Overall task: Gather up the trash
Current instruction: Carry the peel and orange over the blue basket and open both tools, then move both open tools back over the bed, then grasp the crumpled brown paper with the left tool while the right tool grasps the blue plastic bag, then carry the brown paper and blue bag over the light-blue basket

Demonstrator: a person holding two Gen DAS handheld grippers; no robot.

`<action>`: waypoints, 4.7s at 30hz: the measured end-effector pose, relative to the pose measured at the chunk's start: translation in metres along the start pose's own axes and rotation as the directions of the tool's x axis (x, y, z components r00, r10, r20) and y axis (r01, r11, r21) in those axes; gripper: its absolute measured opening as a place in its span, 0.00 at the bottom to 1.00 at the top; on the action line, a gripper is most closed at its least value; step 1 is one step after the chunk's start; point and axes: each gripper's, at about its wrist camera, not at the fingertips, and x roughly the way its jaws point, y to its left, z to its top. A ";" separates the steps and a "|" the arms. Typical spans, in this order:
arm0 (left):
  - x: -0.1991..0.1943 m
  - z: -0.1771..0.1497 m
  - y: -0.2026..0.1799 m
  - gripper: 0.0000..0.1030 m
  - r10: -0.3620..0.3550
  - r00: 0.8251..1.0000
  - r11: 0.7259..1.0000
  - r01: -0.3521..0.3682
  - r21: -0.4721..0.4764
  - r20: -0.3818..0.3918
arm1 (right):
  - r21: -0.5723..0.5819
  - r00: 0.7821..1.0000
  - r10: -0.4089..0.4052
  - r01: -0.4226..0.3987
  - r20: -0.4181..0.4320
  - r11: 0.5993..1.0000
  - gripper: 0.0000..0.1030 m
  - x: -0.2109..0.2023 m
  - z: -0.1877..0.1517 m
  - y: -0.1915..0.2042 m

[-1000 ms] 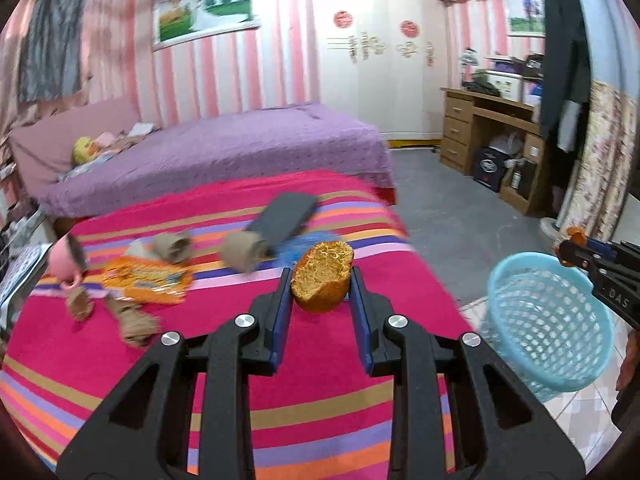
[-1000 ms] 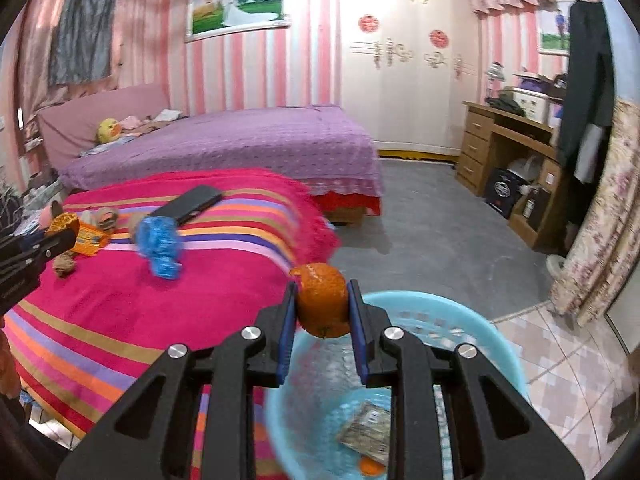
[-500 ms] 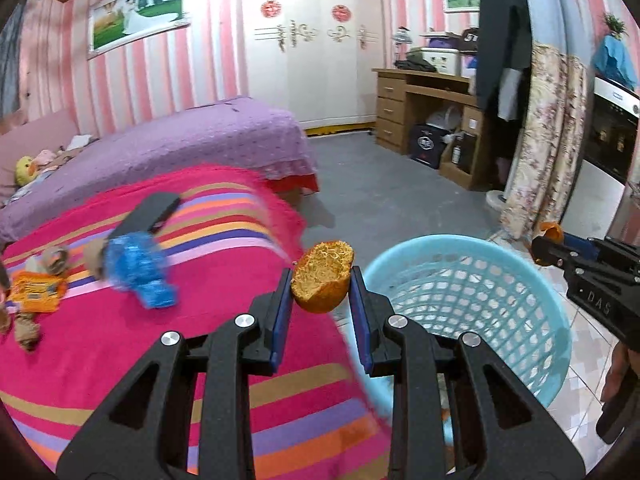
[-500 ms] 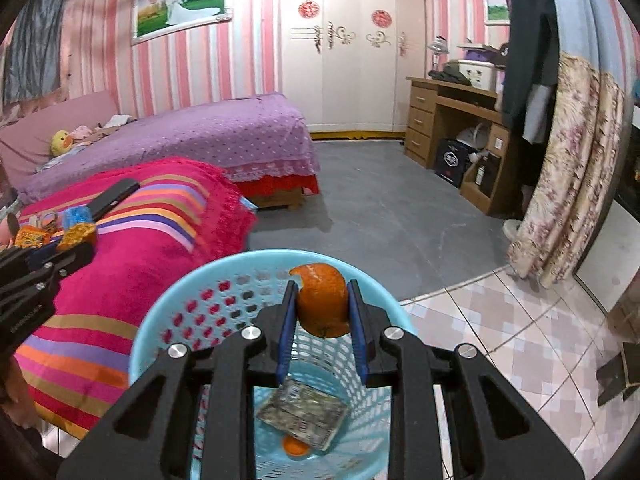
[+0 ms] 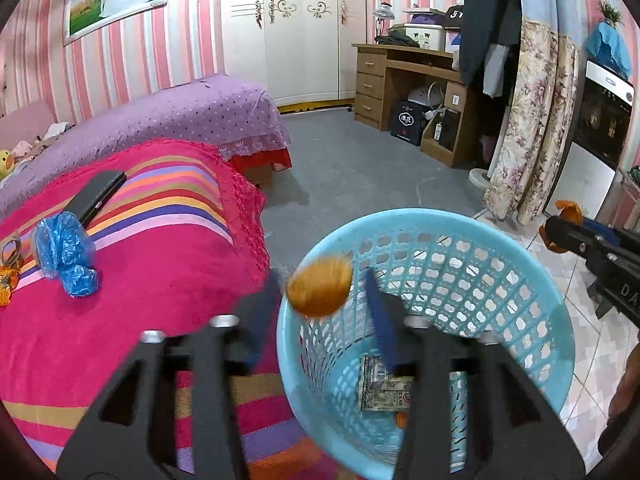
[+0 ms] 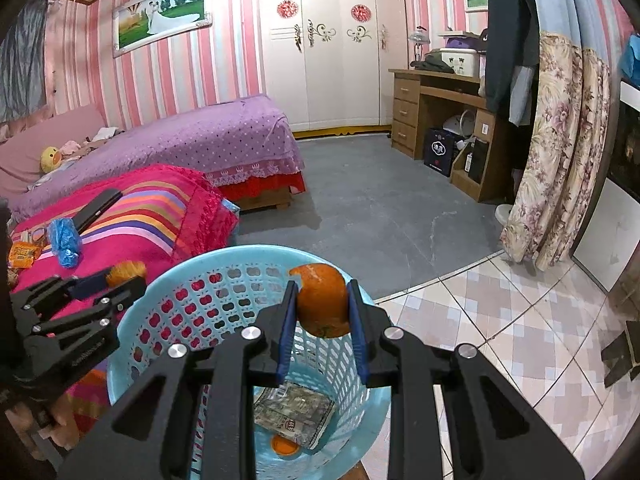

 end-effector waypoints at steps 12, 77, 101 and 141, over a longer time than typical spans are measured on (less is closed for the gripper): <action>-0.033 0.006 0.040 0.91 0.100 0.990 0.995 -0.098 -0.027 0.096 | -0.003 1.000 -0.003 0.003 -0.010 1.000 0.26 0.013 -0.002 0.008; -0.089 -0.072 0.394 0.49 0.289 0.942 0.915 -0.324 -0.242 -0.169 | -0.232 0.980 0.189 -0.197 -0.055 0.953 0.94 0.051 0.014 0.327; -0.141 -0.067 0.448 0.50 0.484 0.870 0.802 -0.485 -0.347 -0.098 | -0.329 0.957 0.234 -0.280 -0.173 0.902 0.33 0.091 0.006 0.394; -0.134 -0.028 0.272 0.52 0.373 0.927 0.904 -0.355 -0.237 0.037 | -0.217 0.997 0.069 -0.062 0.028 0.974 0.33 -0.024 0.018 0.137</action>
